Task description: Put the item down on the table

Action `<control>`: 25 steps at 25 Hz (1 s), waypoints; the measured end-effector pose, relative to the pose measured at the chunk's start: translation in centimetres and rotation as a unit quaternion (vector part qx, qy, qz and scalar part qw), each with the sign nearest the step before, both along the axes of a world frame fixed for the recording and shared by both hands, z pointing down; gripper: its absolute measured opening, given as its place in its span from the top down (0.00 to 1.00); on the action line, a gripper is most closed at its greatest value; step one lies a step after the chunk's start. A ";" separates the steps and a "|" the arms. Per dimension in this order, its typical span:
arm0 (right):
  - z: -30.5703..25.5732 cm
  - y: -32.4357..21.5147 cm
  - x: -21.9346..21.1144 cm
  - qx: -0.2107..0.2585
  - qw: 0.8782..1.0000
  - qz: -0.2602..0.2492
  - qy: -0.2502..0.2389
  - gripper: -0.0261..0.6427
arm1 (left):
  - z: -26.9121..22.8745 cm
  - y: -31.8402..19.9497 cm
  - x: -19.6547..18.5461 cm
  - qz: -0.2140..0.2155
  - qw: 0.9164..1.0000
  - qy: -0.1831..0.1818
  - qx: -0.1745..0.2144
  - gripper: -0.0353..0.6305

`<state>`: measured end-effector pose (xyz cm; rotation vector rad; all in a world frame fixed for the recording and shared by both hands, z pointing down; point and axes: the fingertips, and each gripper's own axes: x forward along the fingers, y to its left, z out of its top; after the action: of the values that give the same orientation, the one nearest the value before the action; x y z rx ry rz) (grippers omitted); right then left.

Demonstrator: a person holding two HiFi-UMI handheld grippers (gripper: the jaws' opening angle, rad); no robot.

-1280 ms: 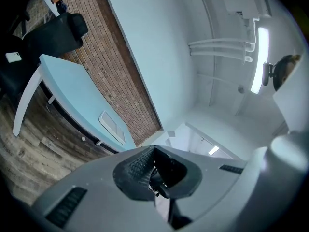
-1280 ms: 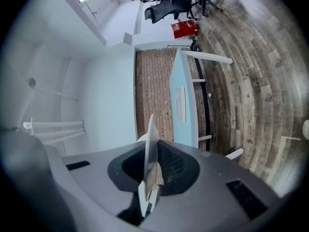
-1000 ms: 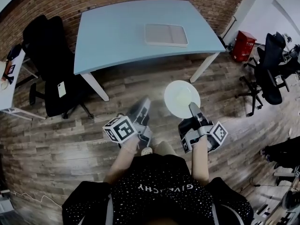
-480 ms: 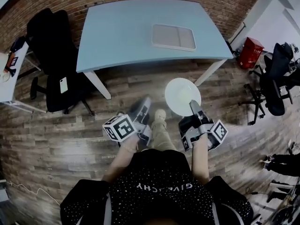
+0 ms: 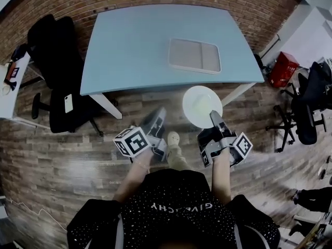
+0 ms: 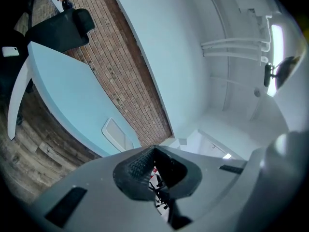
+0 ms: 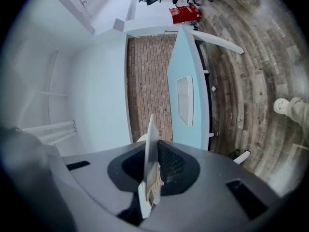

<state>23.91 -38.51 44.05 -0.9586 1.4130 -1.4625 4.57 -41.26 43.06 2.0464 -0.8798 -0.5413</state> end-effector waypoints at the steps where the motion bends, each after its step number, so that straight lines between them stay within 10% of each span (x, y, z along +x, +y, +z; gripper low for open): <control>1: -0.1 -1.5 0.4 0.002 1.000 -0.002 0.001 0.91 | 0.0 -1.4 0.3 -0.002 1.000 0.001 0.000 0.93; 25: 1.1 -28.4 7.9 -0.003 0.999 -0.038 0.010 0.91 | 0.6 -26.3 6.7 -0.044 0.999 -0.011 0.007 0.93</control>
<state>31.83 -66.86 45.20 -0.9341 1.4738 -1.5173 11.24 -67.61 43.70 2.0368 -0.9861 -0.5748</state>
